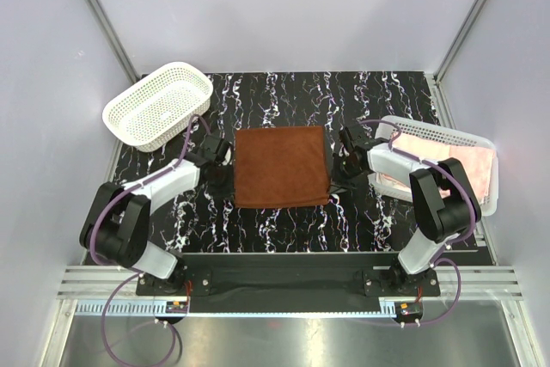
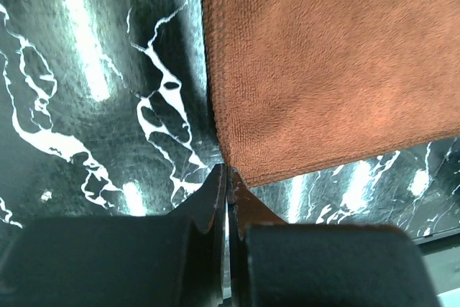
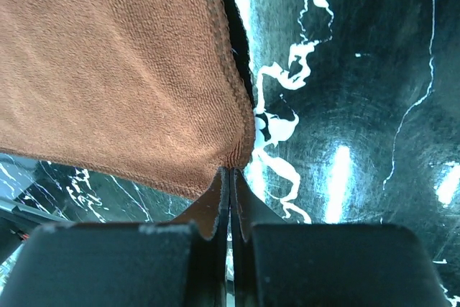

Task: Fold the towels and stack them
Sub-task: Fold the towel

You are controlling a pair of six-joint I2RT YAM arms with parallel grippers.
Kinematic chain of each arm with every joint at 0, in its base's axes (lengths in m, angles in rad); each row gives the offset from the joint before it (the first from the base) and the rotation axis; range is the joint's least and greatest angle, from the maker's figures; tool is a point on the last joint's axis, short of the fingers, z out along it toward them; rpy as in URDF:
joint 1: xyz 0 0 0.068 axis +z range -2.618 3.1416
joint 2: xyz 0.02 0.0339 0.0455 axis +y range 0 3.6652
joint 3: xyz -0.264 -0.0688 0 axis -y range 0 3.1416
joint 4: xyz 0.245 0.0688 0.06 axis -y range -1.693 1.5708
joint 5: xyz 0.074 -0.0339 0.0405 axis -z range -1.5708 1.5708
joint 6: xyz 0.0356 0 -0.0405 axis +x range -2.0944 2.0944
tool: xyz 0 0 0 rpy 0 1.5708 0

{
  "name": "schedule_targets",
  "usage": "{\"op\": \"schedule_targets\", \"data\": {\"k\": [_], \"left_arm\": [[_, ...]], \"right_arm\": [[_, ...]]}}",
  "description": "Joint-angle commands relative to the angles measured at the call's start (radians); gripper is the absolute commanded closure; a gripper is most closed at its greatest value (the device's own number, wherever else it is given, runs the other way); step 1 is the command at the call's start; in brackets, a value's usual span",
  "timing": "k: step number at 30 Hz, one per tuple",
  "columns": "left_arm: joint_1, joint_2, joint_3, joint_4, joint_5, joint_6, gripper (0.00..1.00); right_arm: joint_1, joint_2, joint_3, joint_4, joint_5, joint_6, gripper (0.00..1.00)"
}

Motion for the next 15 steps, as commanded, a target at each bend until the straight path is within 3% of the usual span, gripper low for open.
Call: {"op": "schedule_targets", "data": {"k": [1,7,15], "left_arm": [[-0.003,-0.016,0.044,0.030,0.002,0.008,1.00],[-0.018,-0.083,0.193,-0.119,-0.023,0.025,1.00],[-0.023,-0.109,-0.042,0.006,0.063,-0.021,1.00]], "right_arm": [[0.009,-0.012,0.039,0.031,-0.017,-0.010,1.00],[0.009,-0.086,0.157,-0.152,0.020,-0.038,1.00],[0.010,-0.117,-0.085,0.003,-0.046,-0.009,1.00]]}}
